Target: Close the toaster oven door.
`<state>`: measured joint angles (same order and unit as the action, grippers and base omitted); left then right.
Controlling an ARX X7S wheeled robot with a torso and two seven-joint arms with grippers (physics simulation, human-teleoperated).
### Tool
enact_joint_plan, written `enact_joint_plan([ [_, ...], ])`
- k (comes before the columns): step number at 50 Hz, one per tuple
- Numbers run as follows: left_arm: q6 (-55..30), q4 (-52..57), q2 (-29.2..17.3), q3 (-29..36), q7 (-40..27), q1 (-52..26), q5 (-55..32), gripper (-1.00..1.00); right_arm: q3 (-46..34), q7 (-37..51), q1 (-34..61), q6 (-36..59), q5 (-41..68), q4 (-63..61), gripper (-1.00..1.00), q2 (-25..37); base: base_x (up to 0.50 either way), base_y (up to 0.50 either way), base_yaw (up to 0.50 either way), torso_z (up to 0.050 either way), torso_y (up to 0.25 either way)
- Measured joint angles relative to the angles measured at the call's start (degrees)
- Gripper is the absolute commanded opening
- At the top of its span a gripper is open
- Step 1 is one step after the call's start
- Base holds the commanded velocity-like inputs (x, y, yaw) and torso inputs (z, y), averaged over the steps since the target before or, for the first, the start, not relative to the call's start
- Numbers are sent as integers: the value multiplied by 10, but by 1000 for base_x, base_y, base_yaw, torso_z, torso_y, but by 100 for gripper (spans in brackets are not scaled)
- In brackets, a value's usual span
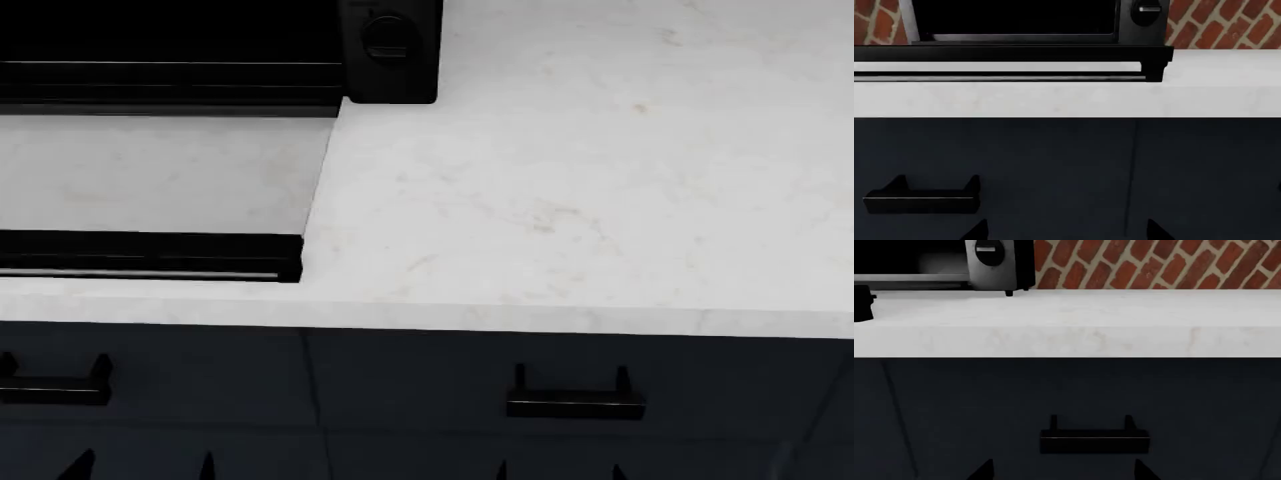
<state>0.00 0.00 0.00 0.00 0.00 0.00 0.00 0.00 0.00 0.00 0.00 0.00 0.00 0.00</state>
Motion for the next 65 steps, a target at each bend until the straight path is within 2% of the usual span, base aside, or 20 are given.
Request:
enact_joint_plan([
  [9,2,-2,-9,6,5,6,-17,100,-10,14,-4,3,9,-2,100,11,0,0,0,4,0],
  [45,-29,48,-49,55,-5,14,-74,100,-53,51,-15,-6,50,-18,100,44,0,0,0,47,0],
  [55,-195,172,-92,41,-22,-29,-109,100,-29,69,6,117,57,-186,100,87,0,0,0,0,0],
  [65,-387,280,-146,-2,-28,-120,-164,100,71,77,110,345,118,-403,100,166,0,0,0,0,0],
])
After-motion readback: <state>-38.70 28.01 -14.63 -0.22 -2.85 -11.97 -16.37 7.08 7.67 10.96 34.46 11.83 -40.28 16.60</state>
